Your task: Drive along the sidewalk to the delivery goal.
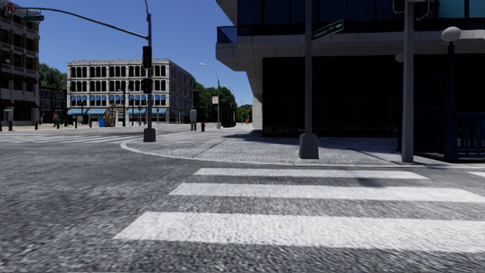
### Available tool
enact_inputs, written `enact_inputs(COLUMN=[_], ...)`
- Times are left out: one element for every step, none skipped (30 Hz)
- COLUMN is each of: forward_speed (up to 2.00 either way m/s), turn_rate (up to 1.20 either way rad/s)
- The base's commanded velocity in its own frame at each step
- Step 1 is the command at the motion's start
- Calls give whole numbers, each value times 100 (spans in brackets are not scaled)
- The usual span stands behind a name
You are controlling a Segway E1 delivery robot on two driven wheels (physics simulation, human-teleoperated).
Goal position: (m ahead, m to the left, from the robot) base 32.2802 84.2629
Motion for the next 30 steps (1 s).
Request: enact_inputs(forward_speed=[200,200,200,200,200,200,200,200,200,200,200,200,200,200,200,200,200,200,200,200,200,200,200,200,200,200,200,200,200,200], turn_rate=[-23,-23,-23,-23,-23,-23,-23,-23,-23,-23,-23,-23,-23,-23,-23,-23,-7,0,0,0,0,0,0,0,0,0,0,0,0,0])
